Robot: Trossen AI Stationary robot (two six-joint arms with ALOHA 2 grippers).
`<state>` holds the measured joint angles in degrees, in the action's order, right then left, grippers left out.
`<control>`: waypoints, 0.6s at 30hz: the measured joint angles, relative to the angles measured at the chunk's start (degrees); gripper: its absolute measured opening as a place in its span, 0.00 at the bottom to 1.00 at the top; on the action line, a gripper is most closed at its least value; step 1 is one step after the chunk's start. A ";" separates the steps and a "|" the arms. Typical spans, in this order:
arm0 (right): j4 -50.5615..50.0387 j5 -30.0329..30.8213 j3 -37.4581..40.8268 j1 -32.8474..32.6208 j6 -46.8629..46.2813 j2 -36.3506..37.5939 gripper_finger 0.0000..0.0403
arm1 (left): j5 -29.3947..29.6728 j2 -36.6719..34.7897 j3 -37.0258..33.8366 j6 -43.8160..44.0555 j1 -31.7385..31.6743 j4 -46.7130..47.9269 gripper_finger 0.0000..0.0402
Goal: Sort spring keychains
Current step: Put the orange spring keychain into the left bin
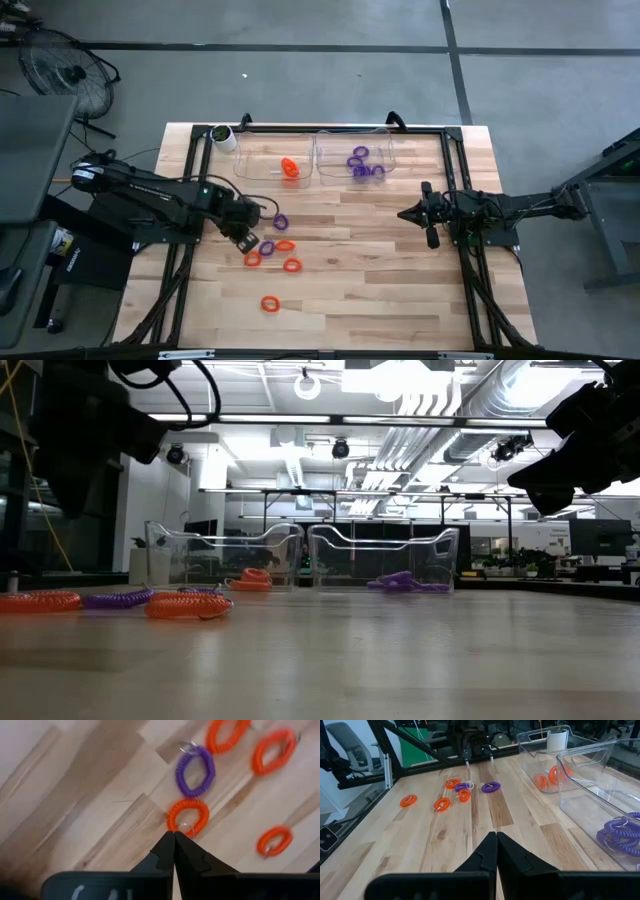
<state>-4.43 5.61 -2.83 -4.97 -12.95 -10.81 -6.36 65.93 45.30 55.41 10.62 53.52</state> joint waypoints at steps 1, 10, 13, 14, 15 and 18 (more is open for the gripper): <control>0.00 0.01 0.00 -0.01 -0.02 0.00 0.00 | 0.07 0.57 0.00 -1.23 0.92 -0.38 0.01; 0.31 0.02 0.02 0.00 -0.02 -0.07 0.00 | 3.63 5.30 0.00 -2.66 6.00 -4.95 0.26; 0.48 0.04 0.04 0.00 -0.01 -0.07 0.00 | 3.34 6.92 0.00 -2.54 5.90 -4.96 0.39; 0.57 0.04 0.07 -0.01 0.00 -0.08 0.00 | 3.16 7.62 0.00 -2.54 5.90 -4.86 0.43; 0.60 0.04 0.07 -0.02 -0.01 -0.09 0.00 | 3.03 8.30 0.00 -2.56 5.92 -4.64 0.47; 0.68 0.04 0.09 -0.02 0.00 -0.09 0.00 | 2.06 10.52 0.00 -3.77 5.92 -4.53 0.55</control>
<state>-3.75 5.65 -2.74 -4.99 -12.95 -10.90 -4.30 76.45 45.30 51.65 16.53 48.99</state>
